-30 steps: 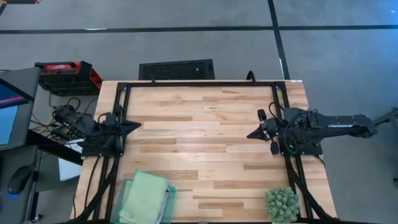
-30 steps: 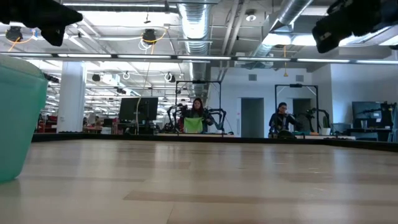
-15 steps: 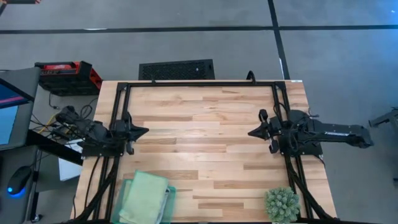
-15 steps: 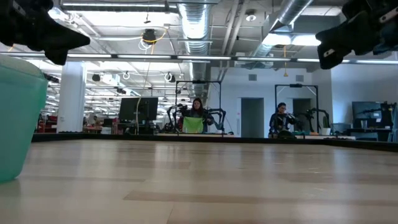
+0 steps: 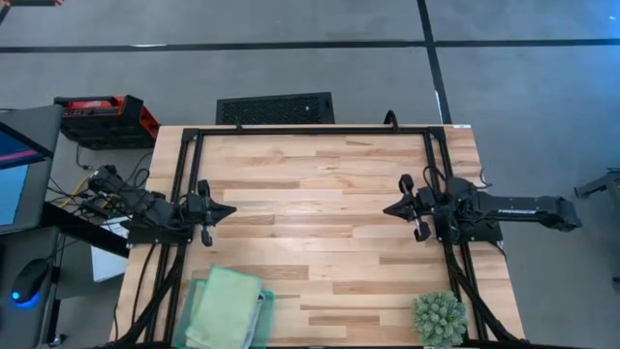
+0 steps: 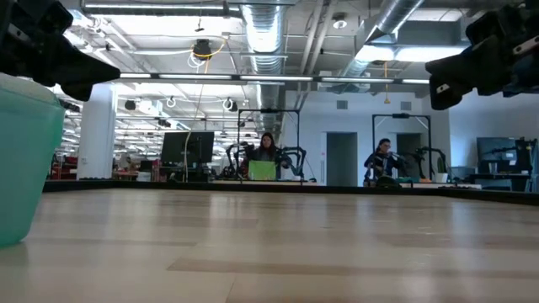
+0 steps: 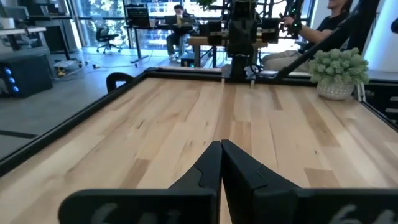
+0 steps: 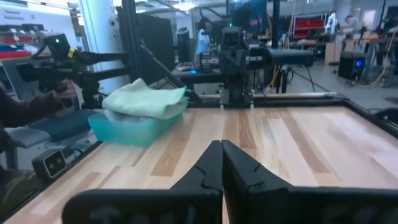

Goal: Fold microfiber towels
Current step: Return to Home Position

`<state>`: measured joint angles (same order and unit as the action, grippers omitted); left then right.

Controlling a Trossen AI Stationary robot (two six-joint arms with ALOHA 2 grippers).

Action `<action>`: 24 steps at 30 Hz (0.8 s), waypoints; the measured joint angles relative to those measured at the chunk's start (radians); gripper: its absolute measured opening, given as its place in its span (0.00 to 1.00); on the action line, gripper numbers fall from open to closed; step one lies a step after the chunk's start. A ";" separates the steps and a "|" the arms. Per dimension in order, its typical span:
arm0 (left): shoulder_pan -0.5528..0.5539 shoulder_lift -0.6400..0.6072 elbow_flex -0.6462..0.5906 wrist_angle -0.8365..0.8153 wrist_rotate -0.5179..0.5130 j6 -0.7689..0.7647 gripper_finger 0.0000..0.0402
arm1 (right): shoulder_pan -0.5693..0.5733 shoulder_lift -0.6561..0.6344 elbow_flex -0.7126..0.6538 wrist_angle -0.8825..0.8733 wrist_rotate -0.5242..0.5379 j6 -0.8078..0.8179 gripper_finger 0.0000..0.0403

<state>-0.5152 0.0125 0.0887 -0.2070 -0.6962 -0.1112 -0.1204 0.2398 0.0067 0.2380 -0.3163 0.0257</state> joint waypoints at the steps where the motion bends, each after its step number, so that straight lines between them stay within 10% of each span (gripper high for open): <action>1: 0.000 0.000 0.000 0.000 0.000 0.000 0.00 | 0.000 0.001 0.000 0.002 0.002 -0.003 0.05; 24: 0.000 0.000 -0.001 -0.006 0.036 -0.061 0.00 | 0.000 0.002 0.000 -0.134 0.056 -0.007 0.09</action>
<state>-0.5148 0.0128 0.0875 -0.2126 -0.6605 -0.1721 -0.1204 0.2417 0.0063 0.1035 -0.2604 0.0187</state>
